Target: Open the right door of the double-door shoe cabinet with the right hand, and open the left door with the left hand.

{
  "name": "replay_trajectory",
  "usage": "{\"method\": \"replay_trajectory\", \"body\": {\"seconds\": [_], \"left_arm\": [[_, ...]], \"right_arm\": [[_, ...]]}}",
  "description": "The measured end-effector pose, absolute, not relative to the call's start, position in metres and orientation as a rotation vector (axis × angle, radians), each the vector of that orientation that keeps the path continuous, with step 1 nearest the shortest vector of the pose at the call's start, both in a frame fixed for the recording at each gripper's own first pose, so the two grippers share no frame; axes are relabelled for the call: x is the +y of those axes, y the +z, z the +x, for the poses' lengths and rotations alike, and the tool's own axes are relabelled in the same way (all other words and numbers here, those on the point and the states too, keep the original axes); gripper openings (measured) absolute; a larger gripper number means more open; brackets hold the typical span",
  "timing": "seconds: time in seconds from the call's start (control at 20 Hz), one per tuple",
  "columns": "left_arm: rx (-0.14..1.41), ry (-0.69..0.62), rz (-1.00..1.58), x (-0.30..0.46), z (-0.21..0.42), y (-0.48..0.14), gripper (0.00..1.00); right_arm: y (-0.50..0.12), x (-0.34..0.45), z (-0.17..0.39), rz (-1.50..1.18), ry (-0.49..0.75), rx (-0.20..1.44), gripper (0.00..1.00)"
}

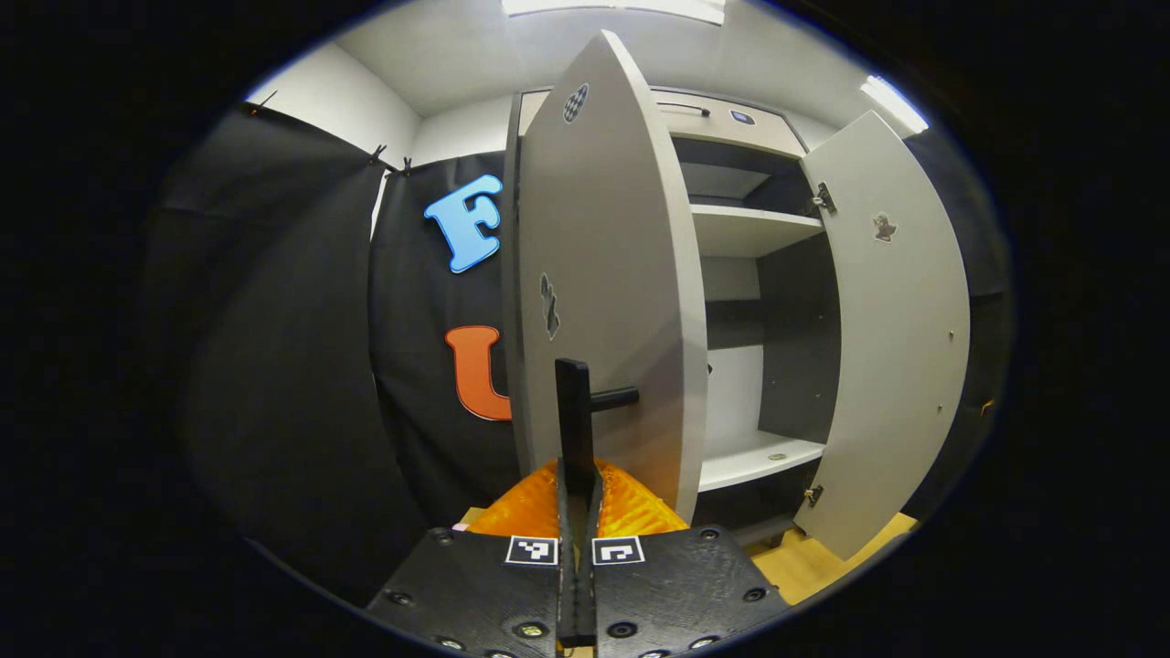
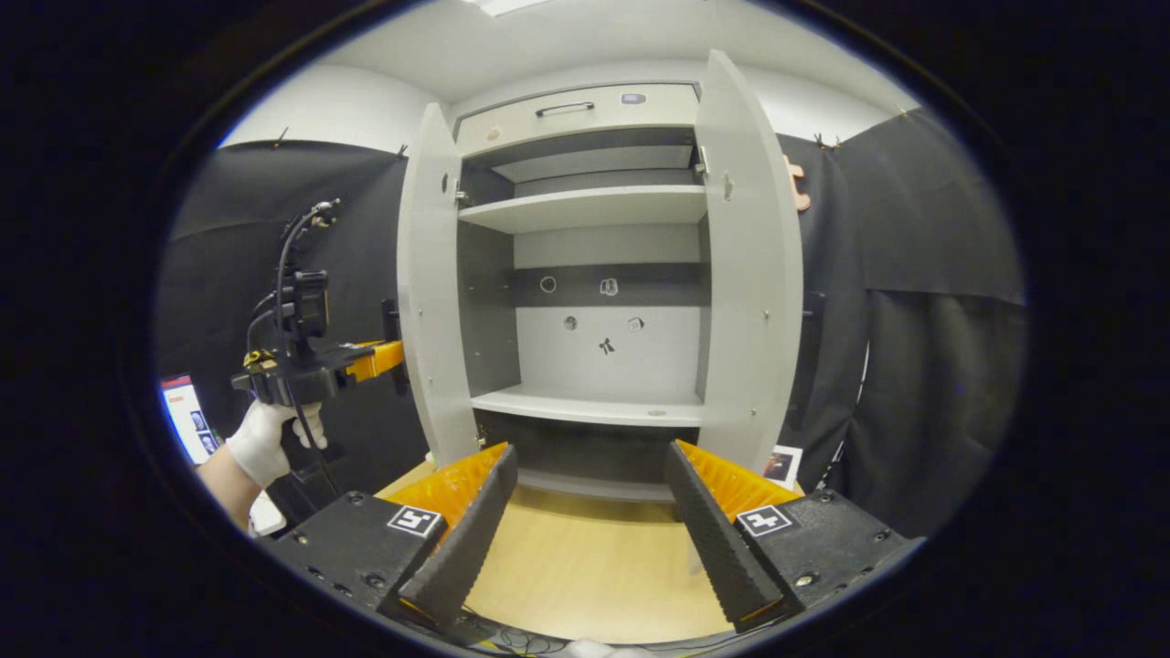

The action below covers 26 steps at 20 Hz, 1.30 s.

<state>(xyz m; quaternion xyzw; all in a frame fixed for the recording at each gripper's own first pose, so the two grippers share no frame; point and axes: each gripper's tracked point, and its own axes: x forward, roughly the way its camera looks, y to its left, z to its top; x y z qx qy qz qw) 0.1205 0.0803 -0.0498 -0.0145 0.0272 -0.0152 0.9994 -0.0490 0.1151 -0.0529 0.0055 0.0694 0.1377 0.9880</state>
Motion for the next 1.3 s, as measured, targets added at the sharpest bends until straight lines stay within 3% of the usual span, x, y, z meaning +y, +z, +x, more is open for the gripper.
{"method": "replay_trajectory", "body": {"seconds": [0.25,0.3,0.35,0.5,0.95,1.0,1.05,1.3], "left_arm": [[0.043,-0.036,-0.012,0.102,0.118,-0.051,0.0],[0.049,-0.027,-0.009,0.108,0.119,-0.053,0.08],[0.048,-0.016,-0.008,0.115,0.118,-0.054,0.0],[0.038,0.007,-0.017,0.139,0.119,-0.054,0.0],[0.028,-0.092,-0.058,0.17,0.121,-0.059,0.0],[0.029,-0.09,-0.046,0.169,0.121,-0.06,0.08],[0.027,-0.087,-0.038,0.17,0.121,-0.06,0.0],[0.045,-0.076,-0.004,0.171,0.114,-0.062,0.0]], "right_arm": [[-0.055,0.131,-0.044,0.004,0.304,0.142,1.0],[-0.055,0.133,-0.045,0.002,0.308,0.144,1.0],[-0.056,0.135,-0.045,0.001,0.312,0.144,1.0],[-0.058,0.14,-0.043,0.0,0.317,0.149,1.0],[-0.065,0.152,-0.041,-0.009,0.341,0.167,1.0],[-0.065,0.153,-0.041,-0.009,0.344,0.167,1.0],[-0.065,0.154,-0.041,-0.008,0.346,0.165,1.0],[-0.065,0.156,-0.049,-0.009,0.351,0.164,1.0]]}}
